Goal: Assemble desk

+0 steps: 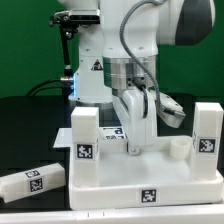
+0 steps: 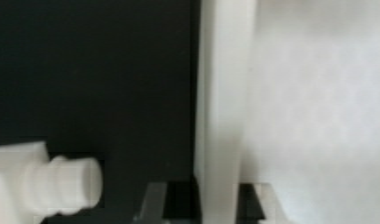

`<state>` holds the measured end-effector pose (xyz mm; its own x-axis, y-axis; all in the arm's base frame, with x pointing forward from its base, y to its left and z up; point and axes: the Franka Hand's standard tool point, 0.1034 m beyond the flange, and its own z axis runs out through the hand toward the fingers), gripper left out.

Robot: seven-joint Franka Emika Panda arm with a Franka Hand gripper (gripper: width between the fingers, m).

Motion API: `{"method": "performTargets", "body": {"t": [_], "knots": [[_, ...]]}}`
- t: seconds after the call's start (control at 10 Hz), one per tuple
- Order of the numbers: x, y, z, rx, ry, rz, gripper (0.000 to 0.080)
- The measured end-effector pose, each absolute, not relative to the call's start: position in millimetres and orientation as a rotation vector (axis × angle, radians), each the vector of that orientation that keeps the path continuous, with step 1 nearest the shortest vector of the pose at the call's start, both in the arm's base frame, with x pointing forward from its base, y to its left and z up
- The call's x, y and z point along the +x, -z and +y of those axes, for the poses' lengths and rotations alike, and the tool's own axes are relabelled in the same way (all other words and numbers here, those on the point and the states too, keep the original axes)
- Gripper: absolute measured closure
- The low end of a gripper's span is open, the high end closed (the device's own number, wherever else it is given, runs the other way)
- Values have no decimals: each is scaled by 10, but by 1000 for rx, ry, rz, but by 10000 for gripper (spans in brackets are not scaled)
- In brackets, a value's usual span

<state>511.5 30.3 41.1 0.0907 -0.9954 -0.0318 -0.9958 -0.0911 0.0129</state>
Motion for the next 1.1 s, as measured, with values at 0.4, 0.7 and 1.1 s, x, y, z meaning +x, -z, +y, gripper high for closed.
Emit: {"method": "performTargets", "body": {"t": [0.4, 0.7, 1.1], "knots": [[4995, -684, 380, -2577, -220, 1761, 753], [4940, -794, 415, -2833, -198, 1389, 754], [5066, -869, 345, -3029, -181, 858, 754]]}}
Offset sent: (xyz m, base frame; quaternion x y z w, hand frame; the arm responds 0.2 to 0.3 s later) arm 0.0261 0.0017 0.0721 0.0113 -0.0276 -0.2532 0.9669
